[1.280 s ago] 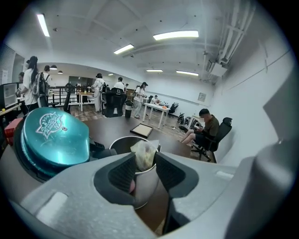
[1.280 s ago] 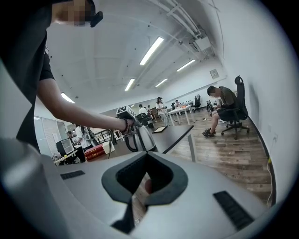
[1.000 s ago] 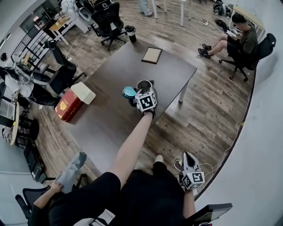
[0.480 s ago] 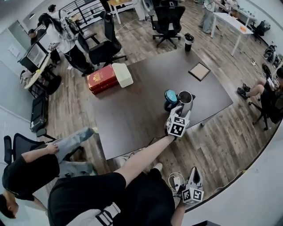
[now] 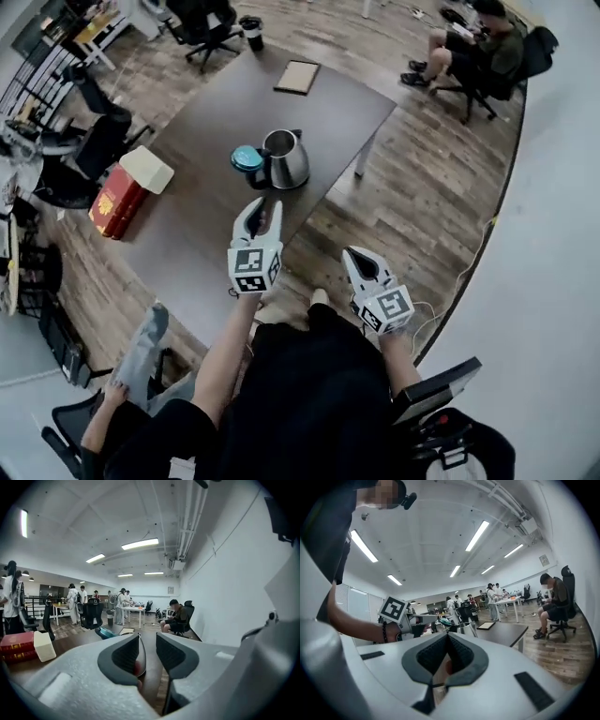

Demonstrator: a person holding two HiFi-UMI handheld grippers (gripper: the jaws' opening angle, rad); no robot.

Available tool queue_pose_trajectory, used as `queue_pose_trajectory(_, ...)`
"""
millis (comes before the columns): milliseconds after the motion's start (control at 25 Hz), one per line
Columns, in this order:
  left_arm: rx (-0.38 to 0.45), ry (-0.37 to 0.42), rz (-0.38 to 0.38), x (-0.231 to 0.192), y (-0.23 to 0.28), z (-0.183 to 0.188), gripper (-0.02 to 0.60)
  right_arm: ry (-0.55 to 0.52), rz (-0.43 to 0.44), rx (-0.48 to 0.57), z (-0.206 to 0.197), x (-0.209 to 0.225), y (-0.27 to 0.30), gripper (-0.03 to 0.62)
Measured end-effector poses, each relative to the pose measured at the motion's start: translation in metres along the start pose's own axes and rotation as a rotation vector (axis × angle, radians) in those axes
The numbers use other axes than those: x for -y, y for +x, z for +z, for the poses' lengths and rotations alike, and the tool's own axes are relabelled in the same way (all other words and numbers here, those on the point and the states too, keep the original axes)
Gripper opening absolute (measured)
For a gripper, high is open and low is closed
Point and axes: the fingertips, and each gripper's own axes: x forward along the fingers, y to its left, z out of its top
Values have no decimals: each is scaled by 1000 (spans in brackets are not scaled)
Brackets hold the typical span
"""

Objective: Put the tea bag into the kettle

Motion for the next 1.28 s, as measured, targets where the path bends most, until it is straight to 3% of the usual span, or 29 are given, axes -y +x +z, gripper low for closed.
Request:
queue_pose_trajectory(160,20,1,-8,17,-30,26,101,-27,43,12,33,-4,-1,6)
queue_pose_trajectory(360,34,32,10,17,-60,19,58,-47,87,26,41,-16,5,6)
queue_pose_trajectory(440,43,47,13,17,-72,17,6,-51,103,33,45,-23,7,6)
queue_pose_trajectory(560,59,58,-6,20,-86,17,6,-60,136,40,54,-33,11,6)
queue_pose_trajectory(680,93,88,-56,40,-95,18,5,-90,180,52,59,-36,12,6)
queue_pose_trajectory(800,149,106,-156,74,-113,15,6,-166,214,30,51,-47,4,6)
queue_pose_trajectory(920,142,100,-224,87,-141,7,5,-190,214,31,47,-75,-5,6)
queue_pose_trajectory(1280,124,108,-172,83,-170,-17,5,-205,360,24,42,-121,23,6)
